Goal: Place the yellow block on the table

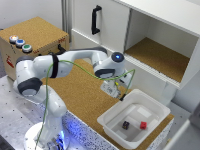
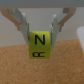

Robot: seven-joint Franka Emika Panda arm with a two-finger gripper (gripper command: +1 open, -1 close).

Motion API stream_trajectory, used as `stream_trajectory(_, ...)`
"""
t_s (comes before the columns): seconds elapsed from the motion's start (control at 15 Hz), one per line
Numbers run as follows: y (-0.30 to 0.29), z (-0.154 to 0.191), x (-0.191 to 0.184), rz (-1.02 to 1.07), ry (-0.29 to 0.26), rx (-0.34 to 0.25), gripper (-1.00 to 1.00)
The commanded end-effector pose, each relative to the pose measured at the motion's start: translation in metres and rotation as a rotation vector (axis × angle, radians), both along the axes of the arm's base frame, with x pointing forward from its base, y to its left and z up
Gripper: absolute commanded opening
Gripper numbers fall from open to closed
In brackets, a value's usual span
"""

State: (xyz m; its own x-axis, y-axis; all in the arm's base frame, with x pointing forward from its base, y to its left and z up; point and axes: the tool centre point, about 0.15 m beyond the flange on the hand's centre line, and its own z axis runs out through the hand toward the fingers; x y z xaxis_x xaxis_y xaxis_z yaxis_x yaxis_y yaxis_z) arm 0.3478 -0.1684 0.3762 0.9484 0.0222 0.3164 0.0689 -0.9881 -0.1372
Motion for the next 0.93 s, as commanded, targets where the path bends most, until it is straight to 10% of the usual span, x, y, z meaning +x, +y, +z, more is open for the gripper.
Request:
stream_trajectory(0.0, 0.083, -0.061, 0.035, -0.012, -0.003, -0.147, -1.0)
stream_trajectory(0.8, 0.122, -0.165, 0.085, -0.142, 0.065, -0.21, -1.0)
stream_trajectory(0.87, 0.122, -0.165, 0.088, -0.146, 0.078, -0.197, 1.0)
